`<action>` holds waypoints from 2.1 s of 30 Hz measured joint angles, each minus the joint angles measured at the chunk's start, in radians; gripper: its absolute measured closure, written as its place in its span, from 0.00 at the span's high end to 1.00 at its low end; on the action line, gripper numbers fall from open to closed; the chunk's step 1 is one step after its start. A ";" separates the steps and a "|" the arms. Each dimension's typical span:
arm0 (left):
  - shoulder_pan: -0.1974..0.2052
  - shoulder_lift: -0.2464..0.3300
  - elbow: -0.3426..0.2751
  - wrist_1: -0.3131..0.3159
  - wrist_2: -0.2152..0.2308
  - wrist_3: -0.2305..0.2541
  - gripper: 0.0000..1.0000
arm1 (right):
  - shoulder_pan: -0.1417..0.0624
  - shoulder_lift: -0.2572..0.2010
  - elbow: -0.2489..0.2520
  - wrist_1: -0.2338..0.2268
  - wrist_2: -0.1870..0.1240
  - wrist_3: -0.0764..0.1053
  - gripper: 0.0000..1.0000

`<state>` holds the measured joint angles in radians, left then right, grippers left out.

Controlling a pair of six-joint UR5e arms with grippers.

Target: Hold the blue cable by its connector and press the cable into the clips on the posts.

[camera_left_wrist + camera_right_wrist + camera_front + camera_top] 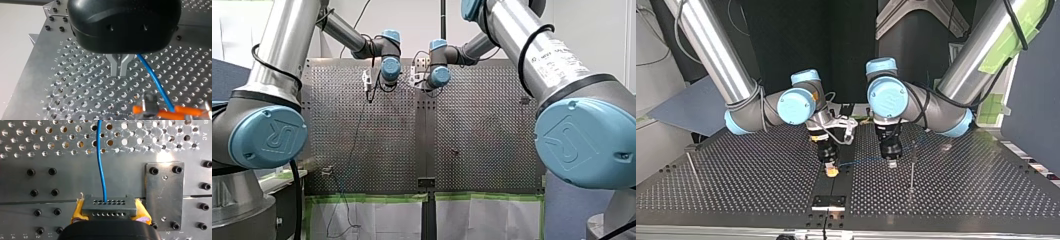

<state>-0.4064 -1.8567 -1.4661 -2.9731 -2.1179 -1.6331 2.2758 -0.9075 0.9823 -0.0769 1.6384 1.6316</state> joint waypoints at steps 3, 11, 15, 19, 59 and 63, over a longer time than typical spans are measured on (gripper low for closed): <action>0.000 0.000 0.000 0.000 -0.003 0.000 0.42 | 0.000 0.000 0.000 0.001 0.000 0.000 0.00; -0.001 0.000 0.000 -0.012 -0.040 -0.024 0.64 | -0.001 0.000 0.000 0.001 0.000 0.000 0.00; -0.003 0.000 0.000 -0.015 -0.043 -0.030 0.46 | -0.001 0.000 0.000 0.001 0.001 0.000 0.00; -0.004 0.000 0.000 -0.017 -0.041 -0.031 0.36 | -0.002 0.000 0.000 0.001 0.000 0.000 0.00; -0.047 -0.012 0.000 -0.005 -0.013 -0.067 0.01 | -0.020 0.000 0.045 0.025 0.002 0.029 0.00; -0.057 -0.037 0.000 -0.006 -0.016 -0.071 0.01 | -0.028 0.000 0.084 0.023 0.005 0.034 0.00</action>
<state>-0.4639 -1.8941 -1.4661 -2.9796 -2.1335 -1.7040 2.2480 -0.9075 1.0667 -0.0536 1.6437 1.6652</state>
